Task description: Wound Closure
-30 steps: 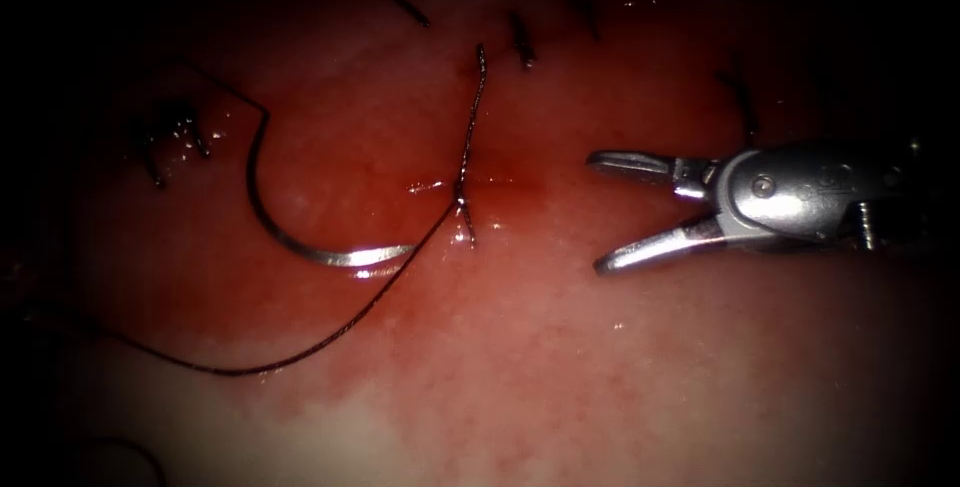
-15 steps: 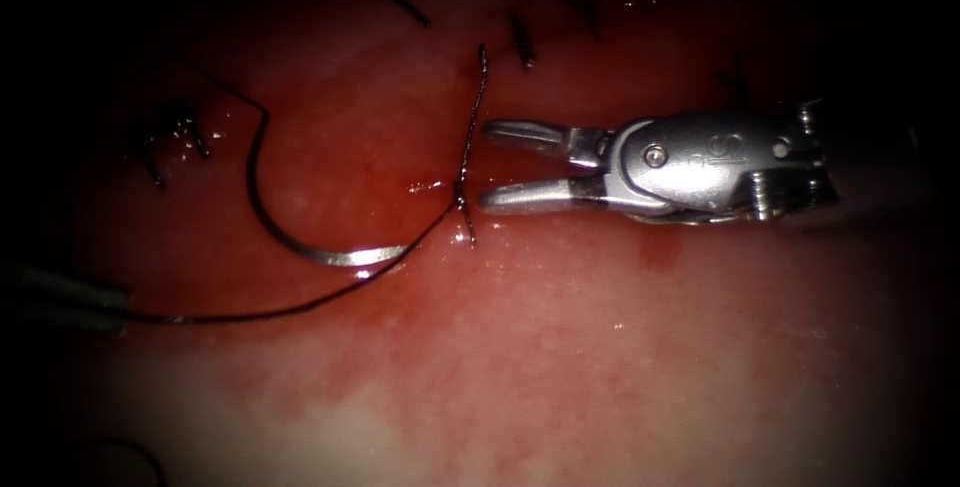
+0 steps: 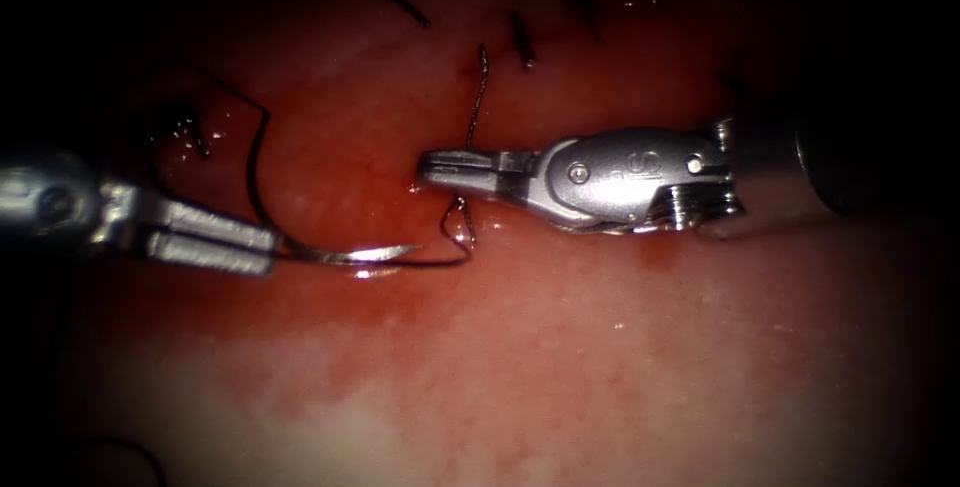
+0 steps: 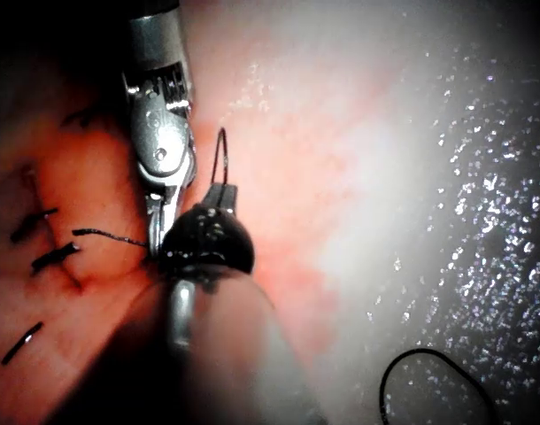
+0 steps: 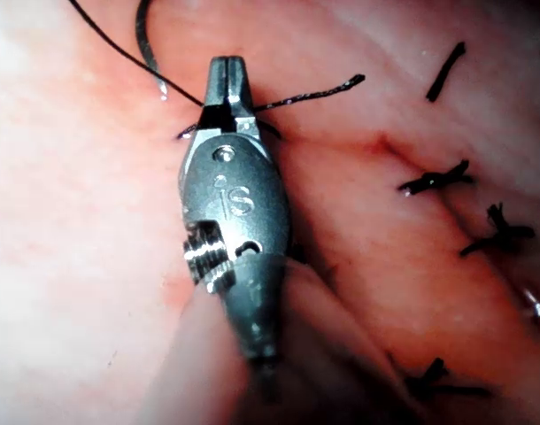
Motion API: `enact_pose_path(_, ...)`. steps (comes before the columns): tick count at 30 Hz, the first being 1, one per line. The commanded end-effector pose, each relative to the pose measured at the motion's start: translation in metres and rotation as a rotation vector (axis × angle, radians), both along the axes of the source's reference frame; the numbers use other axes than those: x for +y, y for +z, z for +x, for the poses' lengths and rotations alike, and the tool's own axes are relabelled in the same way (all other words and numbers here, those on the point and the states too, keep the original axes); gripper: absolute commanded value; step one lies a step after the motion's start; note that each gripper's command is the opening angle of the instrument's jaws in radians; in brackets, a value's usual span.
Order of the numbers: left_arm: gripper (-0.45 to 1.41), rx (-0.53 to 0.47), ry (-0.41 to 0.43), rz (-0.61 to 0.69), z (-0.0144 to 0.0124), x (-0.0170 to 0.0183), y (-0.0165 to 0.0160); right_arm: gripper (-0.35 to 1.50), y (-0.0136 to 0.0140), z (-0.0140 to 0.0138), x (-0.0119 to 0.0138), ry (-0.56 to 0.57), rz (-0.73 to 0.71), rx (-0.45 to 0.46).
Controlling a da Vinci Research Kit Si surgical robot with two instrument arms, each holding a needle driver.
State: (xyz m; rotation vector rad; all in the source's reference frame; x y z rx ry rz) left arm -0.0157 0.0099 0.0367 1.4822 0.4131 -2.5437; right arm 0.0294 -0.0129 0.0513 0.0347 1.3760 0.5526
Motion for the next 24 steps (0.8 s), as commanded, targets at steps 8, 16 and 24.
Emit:
enact_pose_path(8,-0.45,-0.022,-0.089,0.02,-0.0029,0.0013,0.0043,-0.35,-0.0004,-0.0005,-0.0017,-0.033,-0.008,0.08)
enact_pose_path(16,-0.45,0.024,-0.11,0.016,-0.0043,0.0012,0.0111,-0.35,-0.0007,-0.0003,-0.0015,-0.065,-0.02,0.164)
enact_pose_path(24,-0.45,0.047,-0.106,0.04,-0.0032,0.0008,0.015,-0.35,-0.0007,-0.0006,-0.002,-0.054,-0.011,0.189)
